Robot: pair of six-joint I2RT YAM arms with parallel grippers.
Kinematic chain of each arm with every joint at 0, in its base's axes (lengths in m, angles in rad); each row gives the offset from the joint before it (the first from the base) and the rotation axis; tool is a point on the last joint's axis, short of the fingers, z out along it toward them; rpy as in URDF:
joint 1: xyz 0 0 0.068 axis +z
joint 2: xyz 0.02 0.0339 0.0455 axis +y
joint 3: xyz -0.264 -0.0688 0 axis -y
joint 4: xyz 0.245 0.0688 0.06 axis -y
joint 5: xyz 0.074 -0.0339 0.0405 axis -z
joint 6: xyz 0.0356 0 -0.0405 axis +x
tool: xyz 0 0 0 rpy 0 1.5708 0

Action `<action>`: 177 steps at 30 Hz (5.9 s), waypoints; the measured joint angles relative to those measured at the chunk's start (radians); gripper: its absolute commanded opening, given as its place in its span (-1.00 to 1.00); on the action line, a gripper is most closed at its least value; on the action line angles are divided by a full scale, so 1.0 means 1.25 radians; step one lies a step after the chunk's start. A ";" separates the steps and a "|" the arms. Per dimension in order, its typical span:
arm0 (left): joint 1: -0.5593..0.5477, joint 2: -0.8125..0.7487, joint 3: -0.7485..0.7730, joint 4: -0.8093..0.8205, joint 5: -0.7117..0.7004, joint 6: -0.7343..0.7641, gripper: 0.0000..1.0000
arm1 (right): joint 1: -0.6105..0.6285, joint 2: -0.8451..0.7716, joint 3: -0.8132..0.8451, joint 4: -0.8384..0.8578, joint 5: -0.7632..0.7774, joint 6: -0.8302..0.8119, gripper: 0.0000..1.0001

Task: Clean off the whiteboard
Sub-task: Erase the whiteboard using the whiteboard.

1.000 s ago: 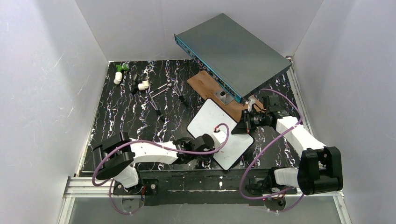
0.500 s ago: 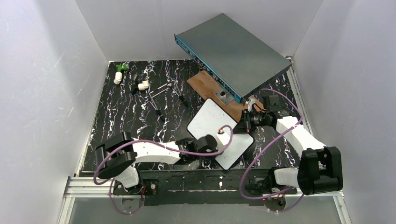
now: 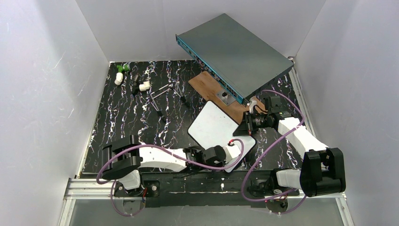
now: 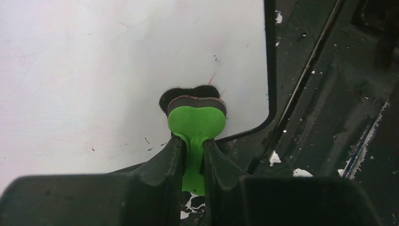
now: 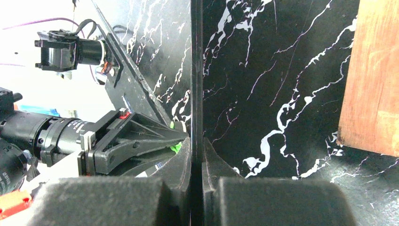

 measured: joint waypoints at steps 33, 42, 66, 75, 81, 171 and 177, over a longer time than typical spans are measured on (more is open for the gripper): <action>0.077 0.008 0.060 -0.122 0.001 -0.100 -1.00 | -0.004 0.000 0.000 0.019 0.005 0.004 -0.97; -0.034 0.032 0.053 -0.076 -0.027 0.002 -1.00 | -0.004 0.000 0.000 0.005 -0.001 0.002 -0.97; -0.038 0.036 0.042 -0.072 -0.008 0.015 -1.00 | -0.005 0.000 0.001 0.013 -0.001 0.003 -0.97; 0.038 0.029 0.051 -0.032 0.039 -0.021 -1.00 | -0.009 0.000 0.002 0.029 0.008 0.007 -0.97; 0.013 0.022 0.041 0.004 0.075 0.035 -1.00 | -0.008 0.000 0.005 0.020 0.009 0.012 -0.97; 0.462 -0.076 -0.039 0.117 0.142 -0.051 -1.00 | 0.000 0.005 0.003 -0.013 0.005 0.022 -0.97; 0.491 -0.074 -0.048 0.124 0.163 -0.055 -1.00 | 0.000 0.005 0.003 -0.010 0.006 0.023 -0.97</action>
